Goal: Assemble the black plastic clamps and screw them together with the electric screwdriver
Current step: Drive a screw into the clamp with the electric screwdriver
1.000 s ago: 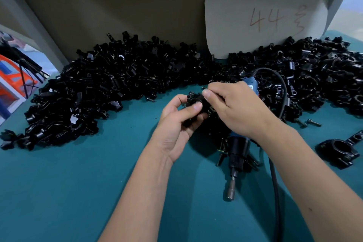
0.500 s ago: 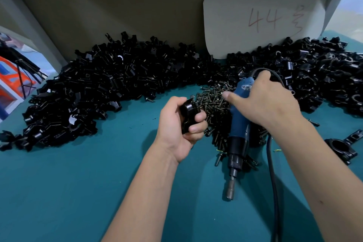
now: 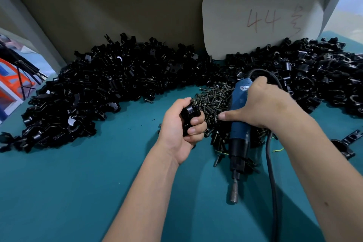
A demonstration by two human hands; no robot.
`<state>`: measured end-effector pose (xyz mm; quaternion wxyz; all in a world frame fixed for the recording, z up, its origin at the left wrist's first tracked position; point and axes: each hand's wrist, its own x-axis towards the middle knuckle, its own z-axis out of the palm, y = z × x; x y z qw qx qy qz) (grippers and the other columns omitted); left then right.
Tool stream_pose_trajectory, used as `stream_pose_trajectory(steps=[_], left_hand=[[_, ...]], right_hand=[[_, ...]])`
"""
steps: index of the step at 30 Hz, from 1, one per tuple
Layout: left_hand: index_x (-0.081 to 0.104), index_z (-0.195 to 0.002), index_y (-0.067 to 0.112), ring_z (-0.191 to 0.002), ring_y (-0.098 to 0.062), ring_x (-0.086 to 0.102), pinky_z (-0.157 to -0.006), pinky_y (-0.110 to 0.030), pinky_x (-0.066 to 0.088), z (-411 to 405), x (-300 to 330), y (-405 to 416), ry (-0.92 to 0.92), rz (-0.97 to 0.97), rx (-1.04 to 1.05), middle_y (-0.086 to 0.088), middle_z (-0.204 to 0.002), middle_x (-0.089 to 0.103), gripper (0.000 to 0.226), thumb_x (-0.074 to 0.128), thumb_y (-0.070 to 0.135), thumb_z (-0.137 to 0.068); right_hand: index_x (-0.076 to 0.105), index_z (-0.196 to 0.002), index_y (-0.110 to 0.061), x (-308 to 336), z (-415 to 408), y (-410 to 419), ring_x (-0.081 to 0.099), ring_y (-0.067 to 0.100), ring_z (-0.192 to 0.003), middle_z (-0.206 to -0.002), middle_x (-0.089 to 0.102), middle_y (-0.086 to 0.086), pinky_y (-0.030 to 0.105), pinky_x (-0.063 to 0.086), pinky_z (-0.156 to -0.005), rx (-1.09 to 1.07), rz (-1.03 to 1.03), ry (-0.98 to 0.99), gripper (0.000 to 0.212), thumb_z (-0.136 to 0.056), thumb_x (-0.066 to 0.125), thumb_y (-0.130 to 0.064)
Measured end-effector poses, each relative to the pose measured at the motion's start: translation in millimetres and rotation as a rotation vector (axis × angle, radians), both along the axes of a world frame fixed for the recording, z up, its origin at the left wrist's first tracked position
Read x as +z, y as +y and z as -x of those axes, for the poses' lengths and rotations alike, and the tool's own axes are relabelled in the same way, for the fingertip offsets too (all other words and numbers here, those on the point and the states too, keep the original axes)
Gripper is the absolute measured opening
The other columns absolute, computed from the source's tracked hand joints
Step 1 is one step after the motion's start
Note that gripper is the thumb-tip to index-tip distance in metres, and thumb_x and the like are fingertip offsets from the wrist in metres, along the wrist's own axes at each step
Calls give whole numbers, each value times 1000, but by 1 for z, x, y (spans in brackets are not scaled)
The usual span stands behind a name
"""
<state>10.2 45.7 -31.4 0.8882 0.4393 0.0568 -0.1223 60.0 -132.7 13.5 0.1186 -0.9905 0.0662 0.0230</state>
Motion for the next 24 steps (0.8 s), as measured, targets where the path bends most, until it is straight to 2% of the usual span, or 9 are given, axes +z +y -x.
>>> stream_pose_trajectory(steps=[3,6,8,10,14,16,19,22,24], left_hand=[[51,-56,24,-44,-7,23,-34,-18,15,0,0,-1,-1,-5,28,4,-60,33,47,42,36,-101],[51,-58,23,-44,-7,24,-34,-17,15,0,-1,-2,-2,-9,41,3,-60,33,45,42,35,-101],[48,-61,22,-44,-7,24,-35,-18,14,1,-1,-2,1,-28,49,3,-60,33,43,42,34,-102],[43,-66,21,-44,-7,24,-36,-18,14,0,-1,-1,-4,-72,60,3,-61,33,38,42,34,-102],[37,-80,18,-46,-9,25,-37,-19,14,-1,-3,-1,-20,-175,78,1,-63,36,28,43,32,-104],[39,-84,20,-48,-10,26,-39,-19,14,-1,-4,-2,-14,-187,91,0,-64,39,24,48,31,-103],[51,-75,27,-49,-11,31,-39,-19,18,-1,-4,-3,-21,-179,123,-2,-65,45,26,56,26,-101],[56,-63,30,-49,-12,37,-39,-19,22,0,-3,-1,-43,-176,141,-3,-65,49,36,62,25,-99],[56,-66,28,-48,-11,36,-37,-18,23,1,-3,1,-51,-137,139,-4,-67,49,33,65,27,-97]], right_hand=[[26,-107,-10,-8,5,10,53,31,-80,-73,37,3,40,44,-66,0,6,-16,106,-55,81,-84],[28,-109,-11,-11,2,10,63,31,-76,-78,48,6,41,53,-63,-26,-47,5,100,-59,87,-75],[33,-107,-12,-9,-3,3,71,29,-58,-87,58,10,35,57,-50,-47,-159,28,87,-64,91,-60],[43,-104,-11,-8,-6,-10,67,20,-40,-86,63,9,25,47,-36,-24,-292,52,73,-68,92,-51],[67,-96,-15,3,-9,-34,70,11,-53,-79,75,6,21,50,-43,75,-745,-62,48,-67,96,-39],[72,-98,-15,13,-4,-36,73,10,-62,-82,78,2,21,55,-51,79,-1026,-63,51,-62,95,-42],[72,-100,-11,21,0,-32,72,9,-68,-78,76,-5,28,62,-65,74,-1284,-58,66,-50,87,-53],[69,-97,-12,27,5,-26,68,8,-60,-68,72,-8,28,63,-64,18,-1497,-55,59,-57,84,-53],[68,-98,-16,28,8,-24,69,9,-61,-70,72,-7,29,62,-64,-37,-1663,-70,54,-62,84,-53]])
